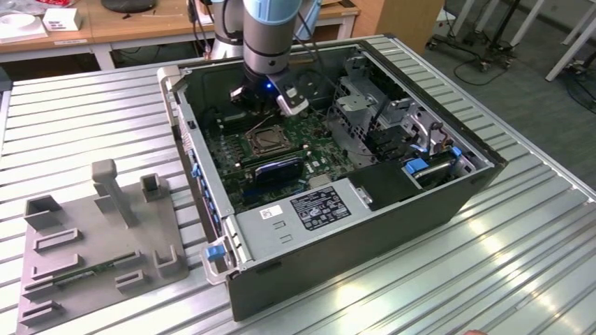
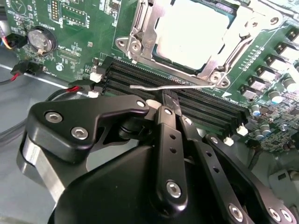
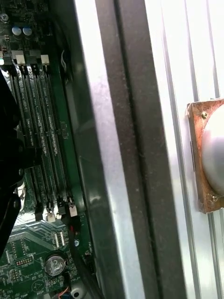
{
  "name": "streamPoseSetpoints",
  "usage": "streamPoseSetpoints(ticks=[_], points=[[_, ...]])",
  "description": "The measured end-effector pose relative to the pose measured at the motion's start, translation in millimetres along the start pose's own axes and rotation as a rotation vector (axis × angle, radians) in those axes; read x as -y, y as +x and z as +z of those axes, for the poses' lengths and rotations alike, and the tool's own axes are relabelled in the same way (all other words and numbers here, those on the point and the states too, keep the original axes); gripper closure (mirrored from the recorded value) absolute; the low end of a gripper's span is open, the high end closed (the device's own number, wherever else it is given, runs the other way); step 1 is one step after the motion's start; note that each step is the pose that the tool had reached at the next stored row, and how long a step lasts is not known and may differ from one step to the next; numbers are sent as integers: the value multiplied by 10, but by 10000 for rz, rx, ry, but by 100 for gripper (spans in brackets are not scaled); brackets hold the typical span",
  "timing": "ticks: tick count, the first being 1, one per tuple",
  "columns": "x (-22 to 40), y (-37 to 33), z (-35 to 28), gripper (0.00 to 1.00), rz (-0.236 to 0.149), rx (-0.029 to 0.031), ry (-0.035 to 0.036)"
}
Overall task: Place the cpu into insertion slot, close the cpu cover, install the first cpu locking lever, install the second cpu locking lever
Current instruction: 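Install the first cpu locking lever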
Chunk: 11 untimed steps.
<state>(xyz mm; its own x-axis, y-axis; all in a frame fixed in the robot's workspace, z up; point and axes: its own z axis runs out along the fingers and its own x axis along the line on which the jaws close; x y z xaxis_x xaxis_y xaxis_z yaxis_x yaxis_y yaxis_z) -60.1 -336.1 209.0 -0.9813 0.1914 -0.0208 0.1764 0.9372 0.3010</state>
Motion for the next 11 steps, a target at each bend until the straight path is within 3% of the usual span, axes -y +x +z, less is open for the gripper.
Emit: streamPoseSetpoints(ticks=[11], points=[[-43,-2,-137,89,-36,119,-24]])
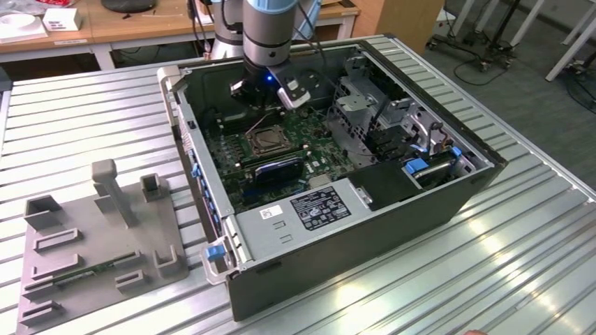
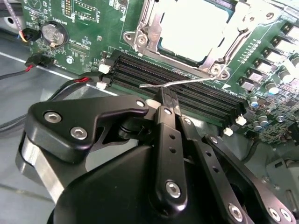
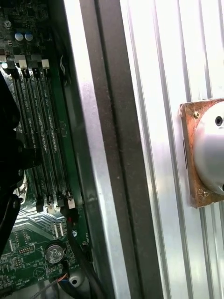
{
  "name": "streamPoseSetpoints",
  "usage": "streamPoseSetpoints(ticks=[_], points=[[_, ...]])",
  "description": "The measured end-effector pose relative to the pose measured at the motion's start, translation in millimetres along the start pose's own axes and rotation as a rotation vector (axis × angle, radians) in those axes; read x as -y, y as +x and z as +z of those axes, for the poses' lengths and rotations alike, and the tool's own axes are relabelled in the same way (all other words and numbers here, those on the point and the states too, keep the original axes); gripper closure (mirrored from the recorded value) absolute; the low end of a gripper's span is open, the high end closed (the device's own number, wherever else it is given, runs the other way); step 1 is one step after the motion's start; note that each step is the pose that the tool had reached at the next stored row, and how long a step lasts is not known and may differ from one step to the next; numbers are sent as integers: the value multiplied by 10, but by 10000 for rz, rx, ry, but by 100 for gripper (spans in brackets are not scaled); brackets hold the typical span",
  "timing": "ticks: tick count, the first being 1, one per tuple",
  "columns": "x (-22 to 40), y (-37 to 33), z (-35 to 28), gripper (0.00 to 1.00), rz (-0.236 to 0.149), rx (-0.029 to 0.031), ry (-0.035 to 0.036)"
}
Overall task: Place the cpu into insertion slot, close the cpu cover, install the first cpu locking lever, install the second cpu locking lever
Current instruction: 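Install the first cpu locking lever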
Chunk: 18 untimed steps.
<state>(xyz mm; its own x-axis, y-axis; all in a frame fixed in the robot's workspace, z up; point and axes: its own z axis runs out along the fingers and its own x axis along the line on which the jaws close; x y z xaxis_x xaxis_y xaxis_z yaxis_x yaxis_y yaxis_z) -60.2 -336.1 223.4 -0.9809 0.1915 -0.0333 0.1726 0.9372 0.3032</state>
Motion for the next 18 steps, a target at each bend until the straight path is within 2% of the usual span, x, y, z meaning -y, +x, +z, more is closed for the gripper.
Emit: streamPoseSetpoints(ticks=[2,6,8,10,16,18], points=[[0,13,-7,89,-18,57,-15],[17,106,-16,89,-93,301,-62],[24,141,-20,89,-116,370,-76],[30,158,-22,89,-125,400,-82],[86,151,-40,89,-120,412,-79],[88,148,-41,89,-53,434,-73]])
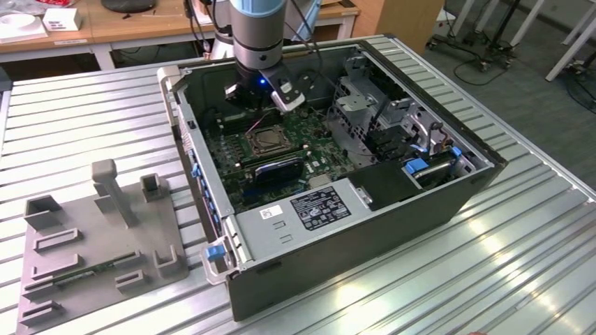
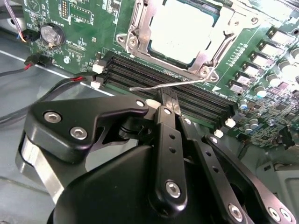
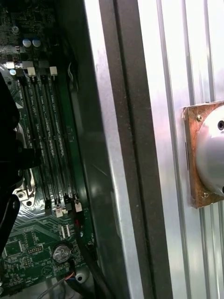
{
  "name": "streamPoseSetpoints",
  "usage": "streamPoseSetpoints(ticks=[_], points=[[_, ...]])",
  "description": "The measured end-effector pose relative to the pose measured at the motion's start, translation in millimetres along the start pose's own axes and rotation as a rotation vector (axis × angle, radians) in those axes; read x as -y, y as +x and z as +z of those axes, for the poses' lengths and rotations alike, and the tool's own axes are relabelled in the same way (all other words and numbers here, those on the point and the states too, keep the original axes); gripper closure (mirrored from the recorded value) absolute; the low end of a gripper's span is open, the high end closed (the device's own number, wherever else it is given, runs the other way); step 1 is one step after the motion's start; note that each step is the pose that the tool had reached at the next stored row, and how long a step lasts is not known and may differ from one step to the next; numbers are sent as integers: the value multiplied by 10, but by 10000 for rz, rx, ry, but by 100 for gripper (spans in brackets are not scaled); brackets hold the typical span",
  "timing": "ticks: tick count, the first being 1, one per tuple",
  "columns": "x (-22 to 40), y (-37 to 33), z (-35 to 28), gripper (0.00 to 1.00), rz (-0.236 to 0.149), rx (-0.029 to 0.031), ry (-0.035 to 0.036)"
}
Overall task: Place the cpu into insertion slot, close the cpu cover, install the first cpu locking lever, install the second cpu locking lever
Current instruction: 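Install the first cpu locking lever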
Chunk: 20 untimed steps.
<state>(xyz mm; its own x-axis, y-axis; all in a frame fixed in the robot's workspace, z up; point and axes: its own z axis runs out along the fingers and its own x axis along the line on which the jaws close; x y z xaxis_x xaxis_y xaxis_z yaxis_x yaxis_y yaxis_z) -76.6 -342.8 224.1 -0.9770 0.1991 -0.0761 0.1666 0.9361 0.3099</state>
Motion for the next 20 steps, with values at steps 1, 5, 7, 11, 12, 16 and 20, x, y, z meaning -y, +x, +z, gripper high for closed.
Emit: streamPoseSetpoints(ticks=[1,5,7,11,12,16,20], points=[[0,-1,0,89,25,8,2],[1,-3,1,89,35,-27,9],[3,-8,3,89,117,-286,63],[3,-9,3,89,154,-401,84],[3,-9,3,89,156,-408,78],[16,-12,-1,89,195,-468,-265],[36,-18,-7,89,204,-466,-270]])
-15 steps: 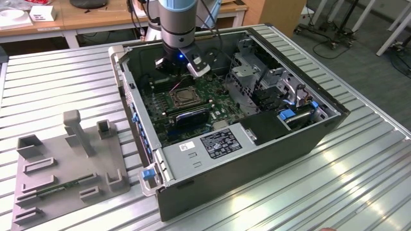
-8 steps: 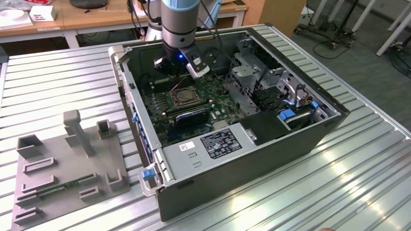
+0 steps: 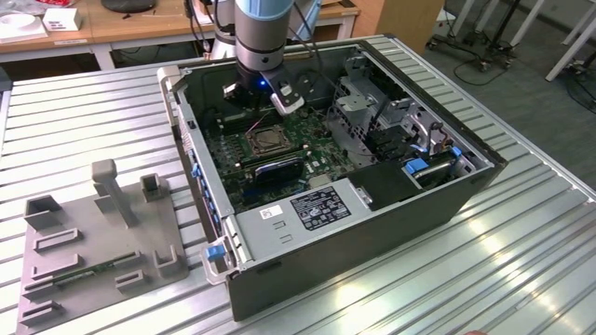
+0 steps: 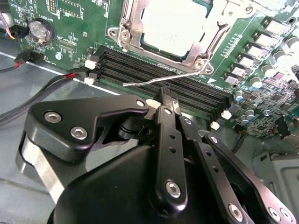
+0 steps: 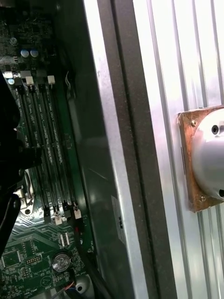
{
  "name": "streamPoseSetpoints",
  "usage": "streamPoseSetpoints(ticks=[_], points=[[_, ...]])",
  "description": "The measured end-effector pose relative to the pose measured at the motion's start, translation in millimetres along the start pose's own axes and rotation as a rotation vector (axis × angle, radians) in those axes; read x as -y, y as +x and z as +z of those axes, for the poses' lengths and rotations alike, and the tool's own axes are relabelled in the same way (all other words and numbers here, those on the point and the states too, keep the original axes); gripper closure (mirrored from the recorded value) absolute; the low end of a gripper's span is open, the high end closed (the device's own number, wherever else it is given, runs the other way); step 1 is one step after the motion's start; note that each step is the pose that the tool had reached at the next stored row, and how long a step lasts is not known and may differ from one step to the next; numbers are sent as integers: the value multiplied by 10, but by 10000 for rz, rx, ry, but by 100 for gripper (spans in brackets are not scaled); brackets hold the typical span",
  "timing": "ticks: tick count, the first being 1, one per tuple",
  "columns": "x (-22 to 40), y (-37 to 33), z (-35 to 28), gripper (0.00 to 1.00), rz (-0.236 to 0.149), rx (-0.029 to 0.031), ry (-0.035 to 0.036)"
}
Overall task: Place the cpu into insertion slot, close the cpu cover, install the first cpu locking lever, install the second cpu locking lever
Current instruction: 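Install the first cpu locking lever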
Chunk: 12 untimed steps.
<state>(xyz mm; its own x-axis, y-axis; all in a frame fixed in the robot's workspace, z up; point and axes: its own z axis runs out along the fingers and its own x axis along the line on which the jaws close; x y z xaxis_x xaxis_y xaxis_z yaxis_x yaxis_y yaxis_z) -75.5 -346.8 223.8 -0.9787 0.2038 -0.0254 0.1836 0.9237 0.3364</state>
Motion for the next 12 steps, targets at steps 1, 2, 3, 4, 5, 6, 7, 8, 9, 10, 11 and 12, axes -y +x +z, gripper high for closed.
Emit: streamPoseSetpoints(ticks=[1,2,3,4,5,6,7,8,9,10,11,12], points=[[5,-5,-1,89,3,-2,-16],[11,-10,-3,89,5,-5,-37],[16,-16,-4,89,9,-10,-62],[21,-24,-5,89,13,-16,-97],[26,-31,-5,89,17,-23,-134],[31,-38,-4,89,21,-31,-176],[35,-43,-1,89,25,-39,-219],[37,-46,2,89,30,-48,-263],[39,-50,6,89,34,-56,-311],[41,-53,10,89,39,-65,-360],[43,-55,13,89,41,-70,-388],[44,-58,17,89,42,-72,-402]])
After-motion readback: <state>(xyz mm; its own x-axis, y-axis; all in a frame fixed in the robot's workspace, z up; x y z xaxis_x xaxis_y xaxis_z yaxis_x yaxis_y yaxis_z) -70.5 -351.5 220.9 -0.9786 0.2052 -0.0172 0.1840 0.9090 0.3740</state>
